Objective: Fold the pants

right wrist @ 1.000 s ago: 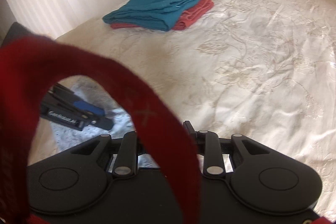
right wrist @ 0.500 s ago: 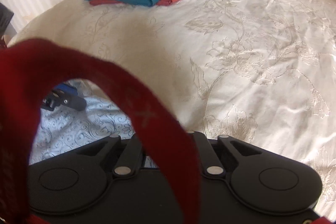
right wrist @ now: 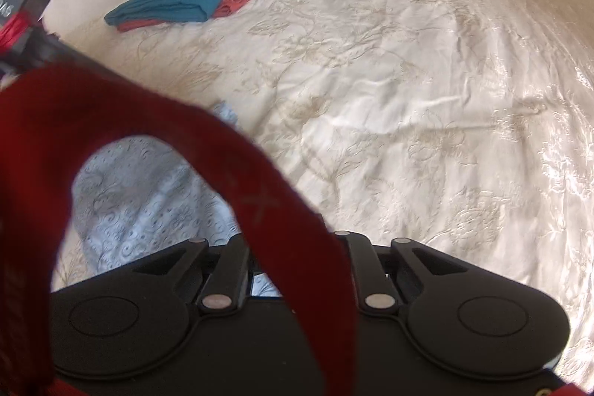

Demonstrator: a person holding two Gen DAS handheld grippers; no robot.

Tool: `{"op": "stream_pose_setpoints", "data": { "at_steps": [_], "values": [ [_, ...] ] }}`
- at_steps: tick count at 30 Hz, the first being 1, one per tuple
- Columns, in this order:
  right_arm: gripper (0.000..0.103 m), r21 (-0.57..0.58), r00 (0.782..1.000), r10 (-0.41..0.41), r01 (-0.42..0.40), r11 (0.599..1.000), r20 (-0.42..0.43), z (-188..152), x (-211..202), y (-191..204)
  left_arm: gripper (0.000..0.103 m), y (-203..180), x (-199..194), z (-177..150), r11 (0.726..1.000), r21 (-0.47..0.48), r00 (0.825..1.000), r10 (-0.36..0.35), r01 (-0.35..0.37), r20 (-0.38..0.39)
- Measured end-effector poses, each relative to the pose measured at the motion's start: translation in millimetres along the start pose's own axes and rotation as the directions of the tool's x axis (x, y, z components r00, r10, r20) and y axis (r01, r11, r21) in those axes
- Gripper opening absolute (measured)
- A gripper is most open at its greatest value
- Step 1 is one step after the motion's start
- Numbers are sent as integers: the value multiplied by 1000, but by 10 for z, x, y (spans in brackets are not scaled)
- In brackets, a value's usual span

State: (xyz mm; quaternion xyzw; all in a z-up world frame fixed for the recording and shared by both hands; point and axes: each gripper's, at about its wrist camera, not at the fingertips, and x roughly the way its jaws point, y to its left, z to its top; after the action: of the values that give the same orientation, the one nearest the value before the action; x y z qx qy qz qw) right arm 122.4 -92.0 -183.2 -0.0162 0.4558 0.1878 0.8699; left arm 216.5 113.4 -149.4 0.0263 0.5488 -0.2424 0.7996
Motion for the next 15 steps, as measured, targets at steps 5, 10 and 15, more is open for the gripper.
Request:
{"op": "stream_pose_setpoints", "data": {
  "at_steps": [5,10,15],
  "values": [
    [19,-75,999,8,-11,997,-51,-38,193,162,33,-61,267,28,998,64,999,19,-16,-40],
    [21,-12,989,-129,128,992,-74,-29,327,-182,33,245,447,106,996,-47,996,67,-70,-66],
    [21,-58,998,-49,47,997,-32,-55,52,-406,33,215,407,65,997,11,995,74,-73,-71]
  ]
}}
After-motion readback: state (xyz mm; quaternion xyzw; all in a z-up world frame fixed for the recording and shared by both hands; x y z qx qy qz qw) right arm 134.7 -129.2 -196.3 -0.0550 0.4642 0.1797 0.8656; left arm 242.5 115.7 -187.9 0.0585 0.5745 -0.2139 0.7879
